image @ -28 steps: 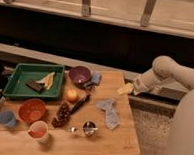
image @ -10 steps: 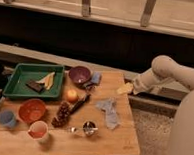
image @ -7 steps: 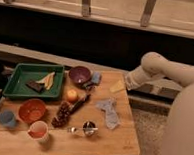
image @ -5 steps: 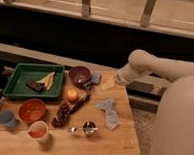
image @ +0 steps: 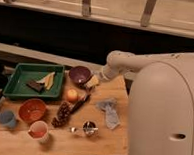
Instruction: Place brush in purple bowl
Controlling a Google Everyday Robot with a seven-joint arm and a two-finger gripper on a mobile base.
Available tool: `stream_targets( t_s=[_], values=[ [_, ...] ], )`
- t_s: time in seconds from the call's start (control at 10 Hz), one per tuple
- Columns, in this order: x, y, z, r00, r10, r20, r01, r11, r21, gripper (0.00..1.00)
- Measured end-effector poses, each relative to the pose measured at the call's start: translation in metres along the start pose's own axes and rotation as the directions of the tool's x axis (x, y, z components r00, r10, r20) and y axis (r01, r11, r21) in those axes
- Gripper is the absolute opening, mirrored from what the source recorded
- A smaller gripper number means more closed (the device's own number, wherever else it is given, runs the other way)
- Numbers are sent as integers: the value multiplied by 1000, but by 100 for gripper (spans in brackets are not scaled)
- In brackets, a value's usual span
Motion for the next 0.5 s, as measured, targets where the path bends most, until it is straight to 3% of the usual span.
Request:
stream_targets(
  t_s=[0.5],
  values=[
    [5,1,7,999,28,-21,-28,1000,-11,80]
  ],
)
